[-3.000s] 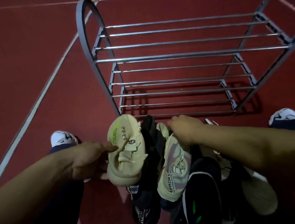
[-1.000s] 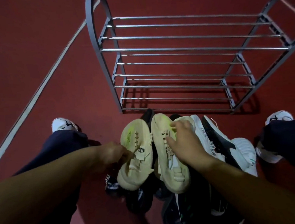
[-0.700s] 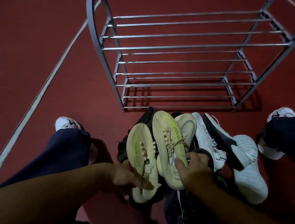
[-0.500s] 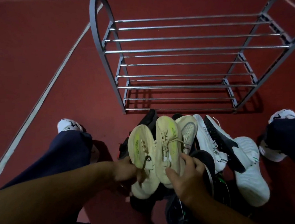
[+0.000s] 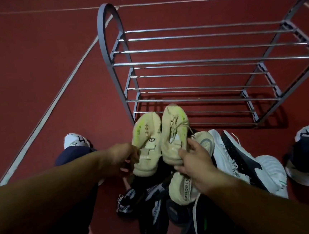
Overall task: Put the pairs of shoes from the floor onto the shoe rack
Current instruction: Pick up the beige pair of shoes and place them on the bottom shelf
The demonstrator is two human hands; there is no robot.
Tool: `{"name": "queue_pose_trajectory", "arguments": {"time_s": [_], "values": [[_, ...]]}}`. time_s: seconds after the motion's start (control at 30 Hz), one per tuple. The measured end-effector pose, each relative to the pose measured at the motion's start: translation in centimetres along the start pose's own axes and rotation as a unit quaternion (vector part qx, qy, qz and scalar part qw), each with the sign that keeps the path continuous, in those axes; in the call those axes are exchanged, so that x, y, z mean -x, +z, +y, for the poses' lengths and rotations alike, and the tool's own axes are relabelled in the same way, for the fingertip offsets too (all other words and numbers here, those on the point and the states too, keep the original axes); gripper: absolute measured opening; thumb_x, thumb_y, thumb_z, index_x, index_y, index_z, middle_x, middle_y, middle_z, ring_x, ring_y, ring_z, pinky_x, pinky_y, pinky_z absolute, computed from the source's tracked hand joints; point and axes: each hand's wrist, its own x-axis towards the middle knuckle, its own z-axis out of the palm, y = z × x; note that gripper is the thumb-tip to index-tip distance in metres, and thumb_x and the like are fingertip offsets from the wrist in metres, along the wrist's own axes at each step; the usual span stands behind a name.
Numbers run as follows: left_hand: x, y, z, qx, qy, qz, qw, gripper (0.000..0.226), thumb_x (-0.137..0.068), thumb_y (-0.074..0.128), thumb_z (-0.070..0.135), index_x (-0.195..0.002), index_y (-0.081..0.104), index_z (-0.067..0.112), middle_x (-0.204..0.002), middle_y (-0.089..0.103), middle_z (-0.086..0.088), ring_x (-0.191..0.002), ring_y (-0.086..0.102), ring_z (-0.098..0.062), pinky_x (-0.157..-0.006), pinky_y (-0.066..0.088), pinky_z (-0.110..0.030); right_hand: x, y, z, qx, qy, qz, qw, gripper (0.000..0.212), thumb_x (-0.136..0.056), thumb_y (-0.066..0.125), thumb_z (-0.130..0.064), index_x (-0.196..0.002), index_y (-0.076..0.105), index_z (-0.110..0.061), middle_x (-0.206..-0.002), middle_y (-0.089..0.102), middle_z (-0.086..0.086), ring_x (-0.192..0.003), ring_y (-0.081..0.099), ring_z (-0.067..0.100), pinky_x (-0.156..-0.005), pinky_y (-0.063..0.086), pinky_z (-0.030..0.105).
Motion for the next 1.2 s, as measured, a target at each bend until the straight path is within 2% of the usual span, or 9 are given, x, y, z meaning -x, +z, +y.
{"name": "queue_pose_trajectory", "arguments": {"time_s": [0.17, 0.27, 0.33, 0.43, 0.57, 0.73, 0.9, 1.07, 1.2], "values": [[-3.7, 0.9, 3.7, 0.038, 0.054, 0.076, 0.995, 0.031, -0.074, 0.036, -0.001, -0.081, 0.058, 0.021, -0.059, 0.058, -0.005, -0.056, 0.055, -0.023, -0.065, 0.041, -0.031, -6.9, 1.6, -3.6, 0.004, 0.014, 0.019, 1.0, 0.053, -0.098, 0.053, -0.009, -0.146, 0.039, -0.028, -0.137, 0.054, 0.007, -0.106, 0.063, 0.029, -0.069, 0.059, 0.036], [-7.6, 1.5, 5.1, 0.062, 0.13, 0.128, 0.981, 0.053, -0.075, 0.034, -0.007, -0.103, 0.066, 0.027, -0.068, 0.063, -0.006, -0.06, 0.056, -0.024, -0.049, 0.039, -0.02, -11.0, 1.9, -4.3, 0.016, 0.003, 0.035, 0.999, 0.053, -0.098, 0.05, -0.006, -0.145, 0.039, -0.027, -0.138, 0.053, 0.007, -0.111, 0.061, 0.031, -0.074, 0.058, 0.04], [-10.7, 1.9, 6.1, 0.094, 0.17, 0.154, 0.969, 0.042, -0.086, 0.037, -0.004, -0.107, 0.065, 0.02, -0.075, 0.065, -0.008, -0.059, 0.059, -0.024, -0.044, 0.049, -0.023, -13.8, 2.2, -4.9, 0.014, -0.001, 0.045, 0.999, 0.051, -0.098, 0.05, -0.004, -0.144, 0.041, -0.027, -0.137, 0.054, 0.006, -0.111, 0.061, 0.031, -0.074, 0.058, 0.04], [-15.0, 2.3, 7.1, -0.007, 0.2, 0.238, 0.95, 0.031, -0.095, 0.036, 0.019, -0.114, 0.059, 0.023, -0.104, 0.07, -0.009, -0.09, 0.066, -0.032, -0.081, 0.055, -0.038, -17.5, 2.9, -5.5, 0.017, 0.005, 0.051, 0.999, 0.048, -0.098, 0.049, -0.003, -0.141, 0.043, -0.025, -0.133, 0.055, 0.005, -0.108, 0.061, 0.028, -0.076, 0.058, 0.04], [-18.1, 2.3, 6.9, -0.127, 0.184, 0.359, 0.906, 0.023, -0.095, 0.04, 0.02, -0.115, 0.053, 0.022, -0.104, 0.067, -0.011, -0.091, 0.06, -0.033, -0.075, 0.044, -0.035, -21.8, 4.5, -5.5, 0.027, 0.017, 0.033, 0.999, 0.041, -0.098, 0.044, 0.0, -0.132, 0.044, -0.023, -0.121, 0.063, 0.003, -0.099, 0.067, 0.025, -0.077, 0.058, 0.038], [-19.9, 1.9, 6.7, -0.214, 0.18, 0.383, 0.881, 0.028, -0.098, 0.033, 0.02, -0.115, 0.055, 0.022, -0.1, 0.066, -0.012, -0.09, 0.061, -0.036, -0.074, 0.046, -0.036, -24.8, 6.1, -4.6, 0.058, 0.04, 0.005, 0.997, 0.038, -0.098, 0.047, -0.003, -0.126, 0.043, -0.028, -0.122, 0.064, 0.003, -0.104, 0.067, 0.026, -0.074, 0.059, 0.037], [-21.4, 1.3, 7.6, -0.289, 0.177, 0.394, 0.854, 0.025, -0.095, 0.043, 0.021, -0.113, 0.057, 0.029, -0.092, 0.068, -0.01, -0.083, 0.065, -0.035, -0.071, 0.053, -0.037, -25.0, 6.0, -2.9, 0.094, 0.059, -0.022, 0.994, 0.058, -0.093, 0.06, -0.014, -0.136, 0.036, -0.044, -0.121, 0.066, 0.002, -0.102, 0.068, 0.029, -0.086, 0.057, 0.055], [-20.5, 0.9, 7.7, -0.363, 0.212, 0.355, 0.835, 0.037, -0.088, 0.058, 0.026, -0.122, 0.049, 0.032, -0.096, 0.068, -0.008, -0.085, 0.066, -0.032, -0.073, 0.055, -0.038, -24.8, 6.3, -3.7, 0.17, 0.071, -0.038, 0.982, 0.057, -0.098, 0.053, -0.019, -0.142, 0.026, -0.044, -0.123, 0.062, 0.005, -0.1, 0.068, 0.032, -0.085, 0.057, 0.054], [-19.1, 0.6, 6.0, -0.351, 0.29, 0.36, 0.815, 0.032, -0.095, 0.047, 0.03, -0.127, 0.044, 0.029, -0.11, 0.06, -0.004, -0.085, 0.065, -0.029, -0.068, 0.055, -0.039, -22.7, 8.0, -4.7, 0.224, 0.048, 0.012, 0.973, 0.064, -0.095, 0.057, -0.029, -0.149, 0.022, -0.038, -0.132, 0.057, 0.008, -0.106, 0.06, 0.034, -0.082, 0.056, 0.044]]}}
